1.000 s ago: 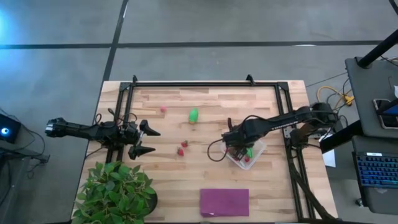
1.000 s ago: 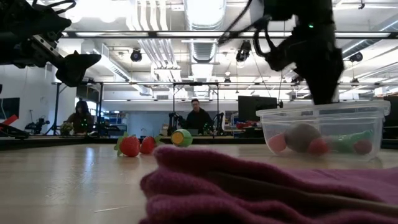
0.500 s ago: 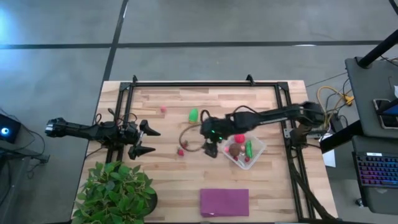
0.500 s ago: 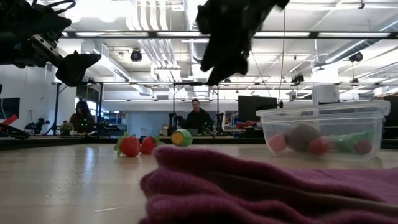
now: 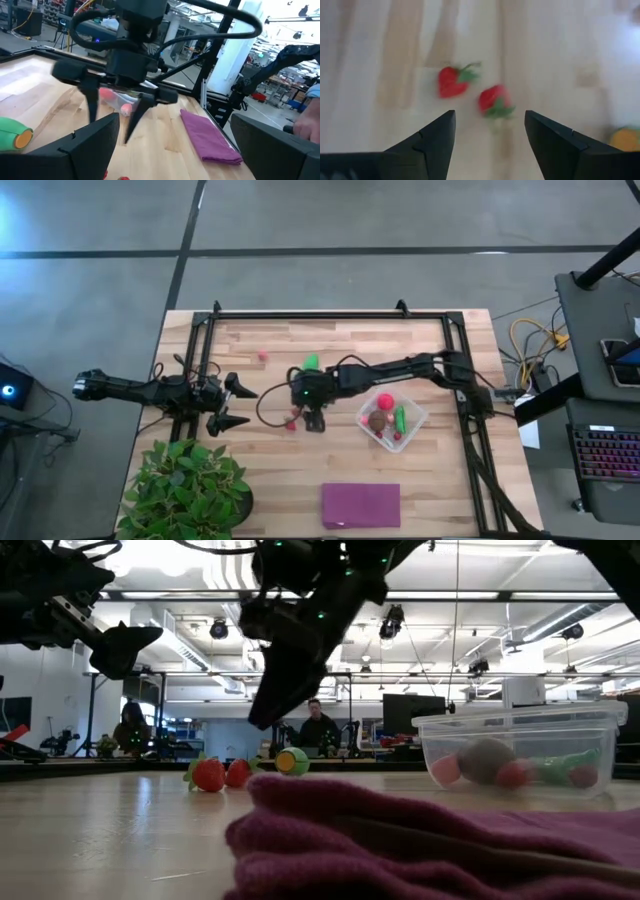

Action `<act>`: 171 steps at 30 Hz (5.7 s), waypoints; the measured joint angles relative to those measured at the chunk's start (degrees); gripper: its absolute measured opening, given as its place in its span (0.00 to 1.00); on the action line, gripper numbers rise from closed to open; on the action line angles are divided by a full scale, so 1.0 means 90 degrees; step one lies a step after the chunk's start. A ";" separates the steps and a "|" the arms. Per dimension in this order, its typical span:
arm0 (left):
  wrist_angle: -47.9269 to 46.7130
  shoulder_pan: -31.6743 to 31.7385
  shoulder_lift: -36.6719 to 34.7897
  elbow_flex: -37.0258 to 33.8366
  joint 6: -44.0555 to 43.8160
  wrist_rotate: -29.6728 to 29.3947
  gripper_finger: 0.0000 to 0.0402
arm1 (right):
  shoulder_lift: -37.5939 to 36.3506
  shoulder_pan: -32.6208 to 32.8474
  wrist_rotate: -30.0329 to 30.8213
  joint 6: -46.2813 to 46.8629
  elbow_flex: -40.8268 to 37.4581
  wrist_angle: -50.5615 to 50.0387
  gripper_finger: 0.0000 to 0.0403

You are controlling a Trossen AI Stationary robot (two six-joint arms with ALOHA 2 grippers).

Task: Pick and placing Produce into tupperware
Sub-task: Put the top red strawberry into the transparent bin, then put the red strawberry into the transparent bin

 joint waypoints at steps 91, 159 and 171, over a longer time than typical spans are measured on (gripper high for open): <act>0.0004 0.0000 -0.0002 -0.0002 0.0001 0.0000 0.91 | -0.1339 0.0608 0.1881 0.2325 0.0671 -0.4343 0.36; 0.0005 -0.0001 0.0008 -0.0002 0.0000 0.0000 0.91 | 0.1121 0.0787 0.0312 0.1585 0.0981 0.0707 0.58; 0.0004 0.0000 0.0001 -0.0002 0.0000 -0.0001 0.91 | 0.1454 0.0851 0.0795 0.1164 0.1740 -0.0056 0.56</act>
